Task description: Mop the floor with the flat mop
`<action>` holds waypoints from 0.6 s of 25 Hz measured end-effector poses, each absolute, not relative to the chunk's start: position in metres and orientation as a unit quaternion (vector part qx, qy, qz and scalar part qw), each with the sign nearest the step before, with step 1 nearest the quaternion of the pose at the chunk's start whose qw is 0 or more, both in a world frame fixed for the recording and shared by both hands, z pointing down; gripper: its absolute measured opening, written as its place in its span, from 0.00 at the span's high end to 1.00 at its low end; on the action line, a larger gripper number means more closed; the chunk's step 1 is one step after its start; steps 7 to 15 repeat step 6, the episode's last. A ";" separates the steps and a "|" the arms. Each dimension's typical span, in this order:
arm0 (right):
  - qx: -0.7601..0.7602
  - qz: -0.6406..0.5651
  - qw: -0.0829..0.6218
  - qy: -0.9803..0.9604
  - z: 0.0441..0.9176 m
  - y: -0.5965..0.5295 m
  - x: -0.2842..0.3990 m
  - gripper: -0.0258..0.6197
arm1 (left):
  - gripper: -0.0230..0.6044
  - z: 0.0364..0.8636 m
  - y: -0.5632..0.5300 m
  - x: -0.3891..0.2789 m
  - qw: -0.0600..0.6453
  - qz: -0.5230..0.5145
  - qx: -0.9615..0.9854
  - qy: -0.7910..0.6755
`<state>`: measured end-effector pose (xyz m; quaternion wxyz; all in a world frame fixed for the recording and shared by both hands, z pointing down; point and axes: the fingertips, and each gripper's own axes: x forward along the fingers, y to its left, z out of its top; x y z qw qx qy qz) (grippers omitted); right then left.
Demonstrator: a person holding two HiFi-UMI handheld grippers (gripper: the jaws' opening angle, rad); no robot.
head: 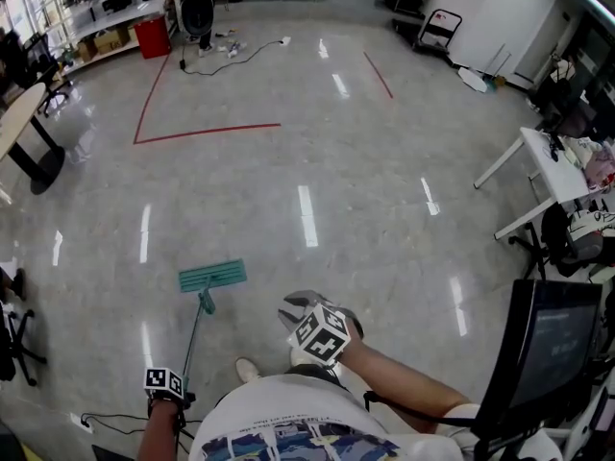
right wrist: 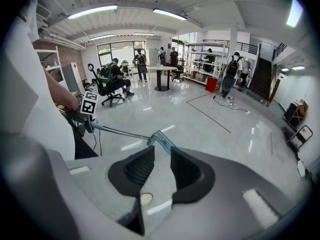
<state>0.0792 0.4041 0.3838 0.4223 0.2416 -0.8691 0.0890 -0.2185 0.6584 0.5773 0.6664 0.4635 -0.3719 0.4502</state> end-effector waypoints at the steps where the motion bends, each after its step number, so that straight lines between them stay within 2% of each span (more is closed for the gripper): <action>1: 0.241 0.089 0.423 -0.869 0.383 0.404 0.078 0.80 | 0.81 0.577 0.658 -0.219 0.666 0.451 0.463 -0.371; 15: 0.233 0.084 0.428 -0.869 0.384 0.408 0.067 0.80 | 0.81 0.578 0.662 -0.224 0.665 0.453 0.466 -0.368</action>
